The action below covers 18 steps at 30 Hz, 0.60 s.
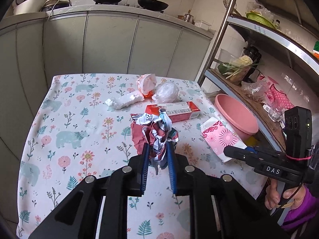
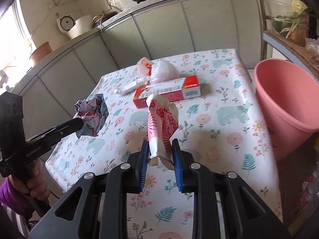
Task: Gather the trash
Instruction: 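Carry the wrapper and paper cup over the pink bucket and release them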
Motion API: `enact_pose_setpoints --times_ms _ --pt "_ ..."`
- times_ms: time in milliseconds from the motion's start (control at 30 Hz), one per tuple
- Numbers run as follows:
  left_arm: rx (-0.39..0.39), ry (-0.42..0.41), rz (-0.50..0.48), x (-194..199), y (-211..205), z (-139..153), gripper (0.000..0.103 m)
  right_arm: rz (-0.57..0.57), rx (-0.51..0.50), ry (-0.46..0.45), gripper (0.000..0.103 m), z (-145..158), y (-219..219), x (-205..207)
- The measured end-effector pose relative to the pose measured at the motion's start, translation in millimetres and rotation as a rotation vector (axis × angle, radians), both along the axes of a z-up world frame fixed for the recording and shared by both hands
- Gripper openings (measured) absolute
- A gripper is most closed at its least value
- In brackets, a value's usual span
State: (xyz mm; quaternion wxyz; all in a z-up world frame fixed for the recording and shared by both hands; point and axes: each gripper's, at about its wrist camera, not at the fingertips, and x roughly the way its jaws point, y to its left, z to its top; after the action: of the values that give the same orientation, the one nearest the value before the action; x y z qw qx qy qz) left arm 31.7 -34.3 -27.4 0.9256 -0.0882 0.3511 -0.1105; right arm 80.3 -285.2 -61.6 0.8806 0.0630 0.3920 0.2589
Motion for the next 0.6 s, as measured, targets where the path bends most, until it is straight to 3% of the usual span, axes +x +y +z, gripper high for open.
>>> enact_pose_setpoints --times_ms 400,600 --pt "-0.015 -0.078 -0.137 48 -68 29 0.017 -0.203 0.038 -0.066 0.024 19 -69 19" --pt "-0.066 -0.079 -0.226 79 -113 32 0.017 -0.335 0.046 -0.08 0.024 23 -109 33"
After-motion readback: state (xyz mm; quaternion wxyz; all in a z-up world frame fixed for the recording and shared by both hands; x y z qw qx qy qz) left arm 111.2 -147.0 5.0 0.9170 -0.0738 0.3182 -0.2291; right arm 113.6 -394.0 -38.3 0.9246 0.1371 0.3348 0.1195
